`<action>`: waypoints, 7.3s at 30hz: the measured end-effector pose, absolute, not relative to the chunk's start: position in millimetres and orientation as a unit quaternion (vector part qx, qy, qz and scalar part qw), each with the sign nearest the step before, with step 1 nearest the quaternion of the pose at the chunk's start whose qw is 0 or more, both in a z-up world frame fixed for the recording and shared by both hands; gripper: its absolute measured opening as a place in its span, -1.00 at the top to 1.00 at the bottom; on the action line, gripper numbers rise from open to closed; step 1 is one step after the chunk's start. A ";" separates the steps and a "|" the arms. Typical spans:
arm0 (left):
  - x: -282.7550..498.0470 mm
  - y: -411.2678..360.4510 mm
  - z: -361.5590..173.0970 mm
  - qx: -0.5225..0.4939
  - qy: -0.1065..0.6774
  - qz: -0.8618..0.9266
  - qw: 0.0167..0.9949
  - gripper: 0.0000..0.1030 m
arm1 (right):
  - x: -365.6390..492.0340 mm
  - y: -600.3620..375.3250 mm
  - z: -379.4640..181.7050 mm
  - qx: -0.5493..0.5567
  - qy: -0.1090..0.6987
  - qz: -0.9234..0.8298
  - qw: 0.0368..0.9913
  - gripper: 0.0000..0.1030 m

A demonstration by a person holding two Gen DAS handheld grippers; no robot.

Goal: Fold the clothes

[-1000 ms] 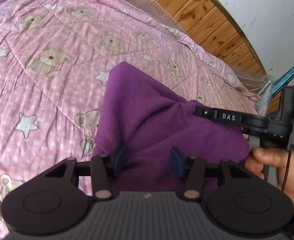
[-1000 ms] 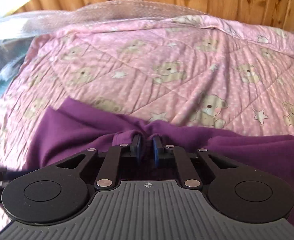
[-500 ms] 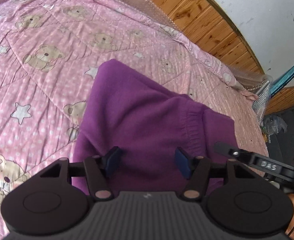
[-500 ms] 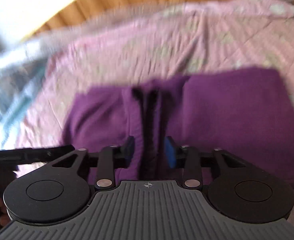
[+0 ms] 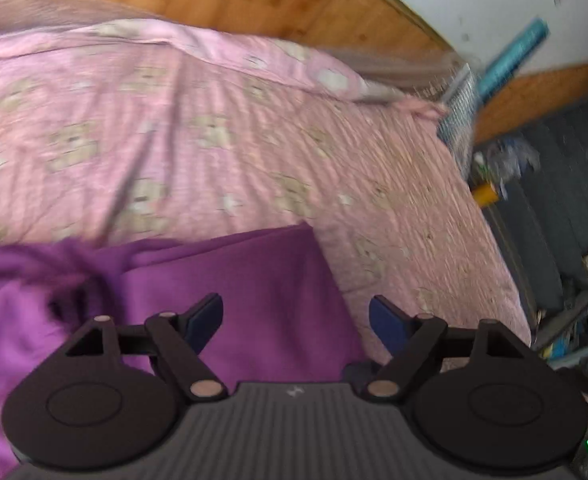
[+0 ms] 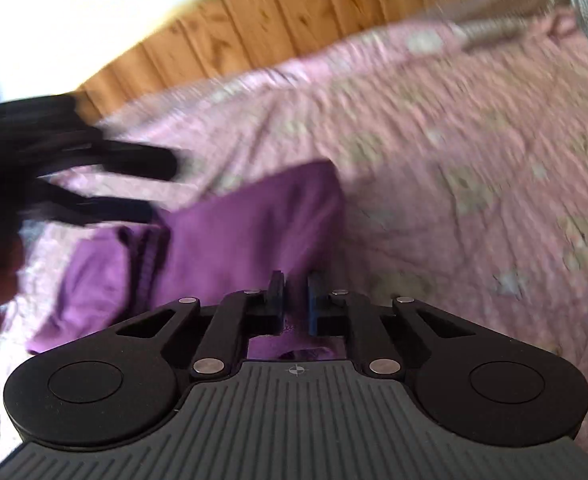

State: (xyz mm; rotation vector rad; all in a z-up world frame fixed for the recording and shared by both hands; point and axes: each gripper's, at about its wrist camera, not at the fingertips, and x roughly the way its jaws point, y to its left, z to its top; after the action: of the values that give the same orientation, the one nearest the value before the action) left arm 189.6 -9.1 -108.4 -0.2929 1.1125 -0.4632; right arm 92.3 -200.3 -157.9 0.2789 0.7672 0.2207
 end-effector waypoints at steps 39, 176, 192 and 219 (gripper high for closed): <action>141.2 224.9 -144.0 -0.230 0.471 -0.196 0.829 0.79 | 75.9 14.3 -146.8 -0.032 0.398 0.180 0.899 -0.27; 196.5 -123.5 -180.5 0.054 0.453 -0.143 0.878 0.90 | 268.4 -320.1 -221.1 -0.116 0.440 0.256 0.853 0.75; 187.3 -95.3 -132.7 -0.165 0.397 -0.152 0.890 0.58 | 247.1 -303.8 -167.1 -0.116 0.361 0.179 0.908 0.57; 205.9 -115.7 -154.2 -0.134 0.451 -0.110 0.875 -0.45 | 310.8 -264.5 -190.3 -0.019 0.445 0.094 0.890 -0.25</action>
State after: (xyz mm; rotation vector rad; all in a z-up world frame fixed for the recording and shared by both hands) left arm 205.9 -115.7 -154.2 -0.2807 0.9415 -0.2298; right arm 310.8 -264.5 -190.3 -0.0397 0.9249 0.1959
